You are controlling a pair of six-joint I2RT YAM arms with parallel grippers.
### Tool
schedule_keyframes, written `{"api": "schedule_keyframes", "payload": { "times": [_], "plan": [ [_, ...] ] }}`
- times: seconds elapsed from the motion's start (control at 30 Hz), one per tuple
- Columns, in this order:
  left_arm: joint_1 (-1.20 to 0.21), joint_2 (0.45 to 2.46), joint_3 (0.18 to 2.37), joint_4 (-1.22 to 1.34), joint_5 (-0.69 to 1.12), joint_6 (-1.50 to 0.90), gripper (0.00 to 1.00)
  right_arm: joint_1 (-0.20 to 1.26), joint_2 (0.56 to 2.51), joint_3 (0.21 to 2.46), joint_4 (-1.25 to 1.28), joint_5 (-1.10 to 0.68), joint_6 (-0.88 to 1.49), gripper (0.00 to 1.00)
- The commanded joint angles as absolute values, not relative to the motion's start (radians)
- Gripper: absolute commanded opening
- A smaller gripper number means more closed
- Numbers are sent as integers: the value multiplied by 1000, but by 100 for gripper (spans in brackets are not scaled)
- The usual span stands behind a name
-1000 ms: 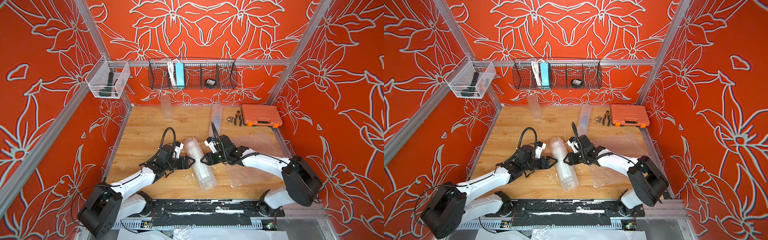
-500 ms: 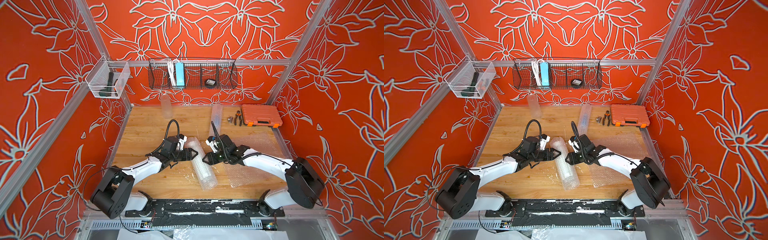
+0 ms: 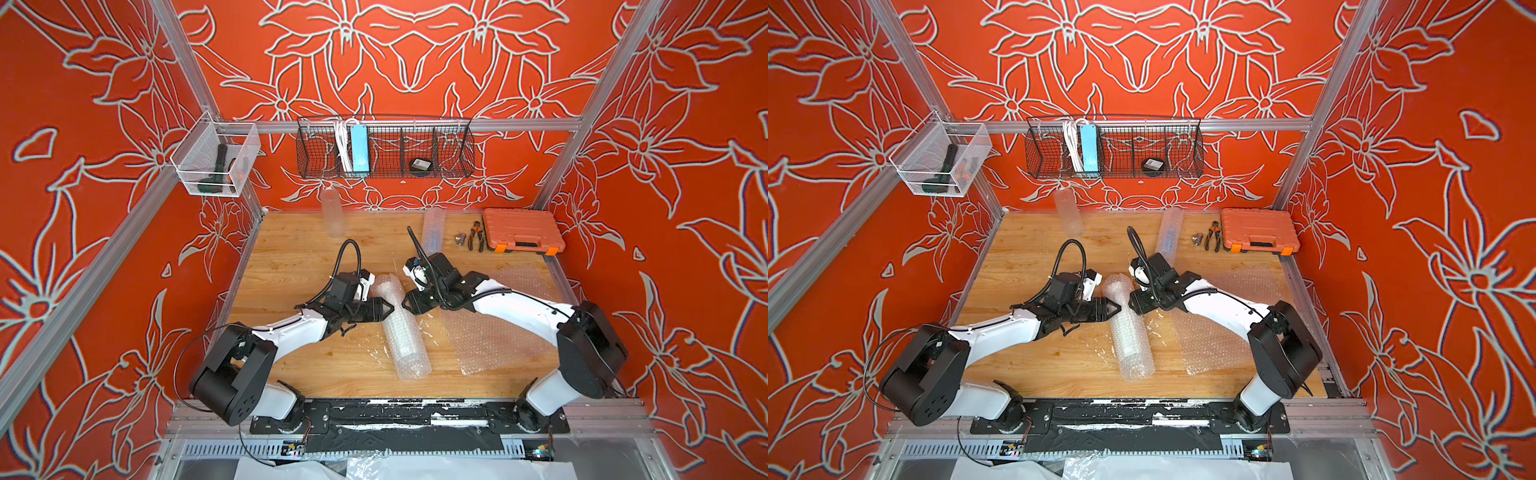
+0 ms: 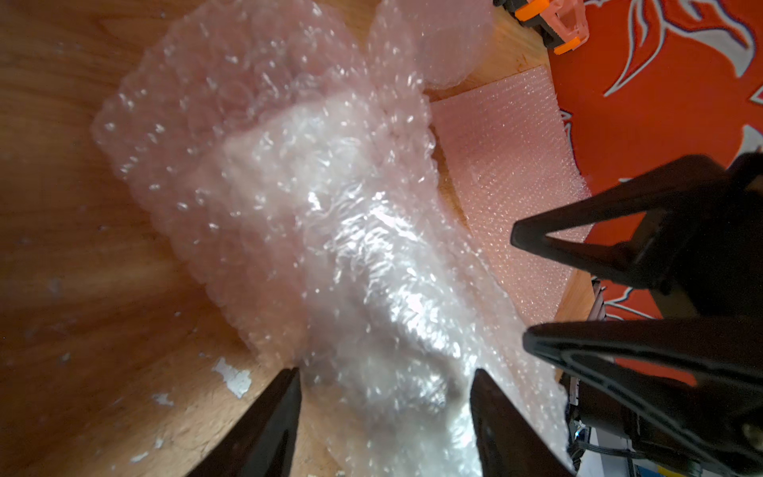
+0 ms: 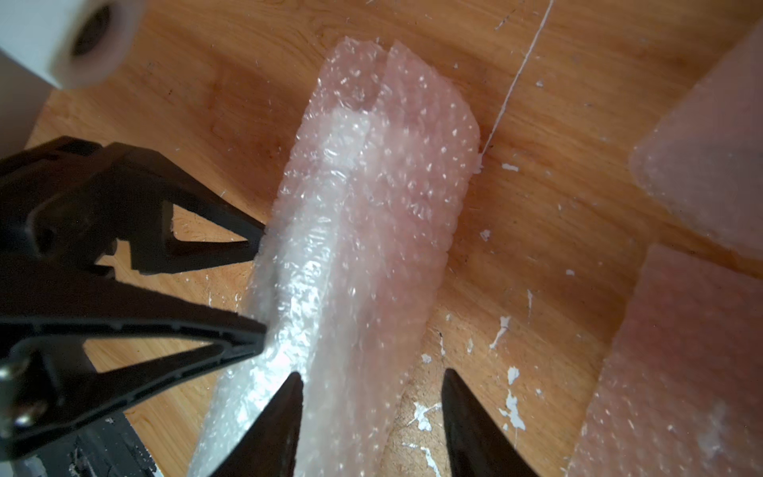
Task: Unwrap the vase from the bubble wrap
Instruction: Move the bubble wrap to the center of the board, then unwrap the bubble wrap at the center of the board.
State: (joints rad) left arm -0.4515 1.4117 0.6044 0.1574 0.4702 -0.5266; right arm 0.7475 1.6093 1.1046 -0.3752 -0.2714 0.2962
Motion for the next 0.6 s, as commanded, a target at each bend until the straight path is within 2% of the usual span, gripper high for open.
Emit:
{"api": "schedule_keyframes", "payload": {
  "times": [0.0,0.27,0.57],
  "plan": [
    [-451,1424,624,130,454,-488,64,756,1645,1163,-424,-284,221,54],
    [-451,1458,647,112,433,-469,64,757,1726,1258,-465,-269,170,54],
    [-451,1462,660,86,409,-453,64,756,1787,1325,-507,-228,151,44]
  ]
}}
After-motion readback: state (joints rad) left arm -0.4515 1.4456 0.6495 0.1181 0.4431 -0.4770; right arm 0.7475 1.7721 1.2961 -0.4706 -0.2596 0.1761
